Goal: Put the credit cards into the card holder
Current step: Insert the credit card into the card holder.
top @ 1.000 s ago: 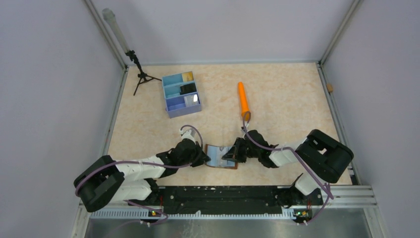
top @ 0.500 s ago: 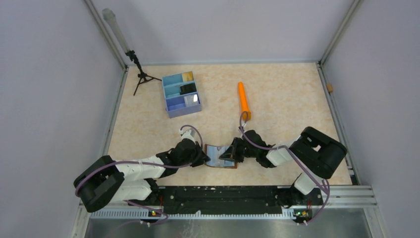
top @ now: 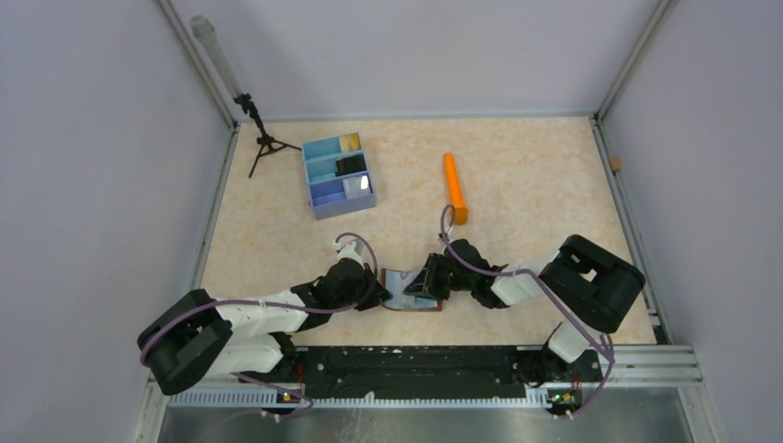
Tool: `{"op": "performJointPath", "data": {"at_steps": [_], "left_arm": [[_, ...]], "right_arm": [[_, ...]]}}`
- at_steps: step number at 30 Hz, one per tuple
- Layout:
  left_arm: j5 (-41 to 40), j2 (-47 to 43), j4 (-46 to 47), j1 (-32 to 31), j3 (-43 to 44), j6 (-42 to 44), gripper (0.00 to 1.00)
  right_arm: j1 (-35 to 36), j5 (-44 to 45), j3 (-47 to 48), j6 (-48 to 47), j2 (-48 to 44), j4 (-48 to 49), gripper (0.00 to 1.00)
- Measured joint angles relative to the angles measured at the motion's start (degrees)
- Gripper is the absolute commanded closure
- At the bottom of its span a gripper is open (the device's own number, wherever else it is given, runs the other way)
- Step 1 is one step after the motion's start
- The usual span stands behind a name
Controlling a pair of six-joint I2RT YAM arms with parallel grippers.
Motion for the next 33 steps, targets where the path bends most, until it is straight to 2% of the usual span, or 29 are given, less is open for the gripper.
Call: {"op": "performJointPath", "data": {"at_steps": [7,12,16,19,21,26,33], "left_arm": [[0.1,0.1,0.7,0.0,-0.3,-0.5,0.95],[0.2,0.1,0.7,0.0,-0.3,-0.9,0.95],[0.2,0.2,0.8,0.1,-0.3,-0.9,0.87],[0.3,0.2,0.9,0.1,-0.3,-1.0,0.73],[0.7,0.2,1.4,0.2,-0.3,-1.1,0.68],[1.4,0.2,2.4,0.2,-0.3,-0.8,0.6],[2.8,0.9,2.7,0.2,0.3,0.4,0.57]], "right_arm": [[0.9,5.7,2.6,-4.4,-6.2,-11.5,0.63],[0.9,9.7,3.2,-6.9,-10.3,-18.4,0.58],[0.9,11.0,3.4,-7.9,-11.5,-20.5,0.62],[0.9,10.9,3.4,-8.4,-11.3,-20.5,0.67],[1.0,10.8,3.9,-8.6,-10.6,-20.7,0.71],[1.7,10.5,5.8,-9.1,-8.2,-20.9,0.77],[2.3,10.0,7.9,-9.6,-5.9,-21.1,0.81]]}}
